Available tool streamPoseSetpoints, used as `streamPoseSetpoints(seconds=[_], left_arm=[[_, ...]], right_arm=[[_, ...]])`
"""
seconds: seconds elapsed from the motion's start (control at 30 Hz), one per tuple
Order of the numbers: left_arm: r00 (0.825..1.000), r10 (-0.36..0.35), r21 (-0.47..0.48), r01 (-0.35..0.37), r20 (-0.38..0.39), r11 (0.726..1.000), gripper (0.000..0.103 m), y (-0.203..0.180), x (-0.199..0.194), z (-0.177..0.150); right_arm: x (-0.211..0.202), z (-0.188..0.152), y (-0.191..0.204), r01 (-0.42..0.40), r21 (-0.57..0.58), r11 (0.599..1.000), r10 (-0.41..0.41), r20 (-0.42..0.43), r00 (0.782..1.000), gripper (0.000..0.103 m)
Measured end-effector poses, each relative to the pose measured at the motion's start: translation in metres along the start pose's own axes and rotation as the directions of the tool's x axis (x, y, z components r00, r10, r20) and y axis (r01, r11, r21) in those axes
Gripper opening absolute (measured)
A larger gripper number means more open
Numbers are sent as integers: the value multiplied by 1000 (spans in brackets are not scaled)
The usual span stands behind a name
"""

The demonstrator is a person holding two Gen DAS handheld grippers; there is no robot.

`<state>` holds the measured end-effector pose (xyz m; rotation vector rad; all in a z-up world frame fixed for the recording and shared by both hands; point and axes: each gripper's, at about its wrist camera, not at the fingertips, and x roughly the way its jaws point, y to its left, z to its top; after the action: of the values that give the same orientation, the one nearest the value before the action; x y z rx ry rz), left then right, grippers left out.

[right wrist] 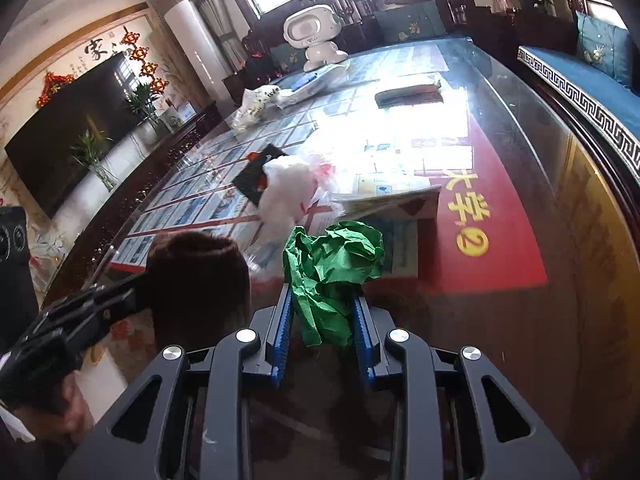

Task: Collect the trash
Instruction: 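Grasp the green crumpled paper with the right tool, then carry the brown fabric and green paper to the bin and open both tools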

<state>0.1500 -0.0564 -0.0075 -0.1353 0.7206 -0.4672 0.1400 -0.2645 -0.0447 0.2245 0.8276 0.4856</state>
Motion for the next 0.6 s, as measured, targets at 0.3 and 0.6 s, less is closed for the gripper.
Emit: streamPoseSetpoints(seconds=[0.3,0.6], left_arm=[[1000,-18,20,18,16,1000,4,-15,-54,-26],[998,-44,55,47,-46,997,4,-30,-103,-87]], right_arm=[[-51,-35,32,-20,-29,999,21,32,999,28],[-93,-93,75,-59,-77,995,62,30,998,28]])
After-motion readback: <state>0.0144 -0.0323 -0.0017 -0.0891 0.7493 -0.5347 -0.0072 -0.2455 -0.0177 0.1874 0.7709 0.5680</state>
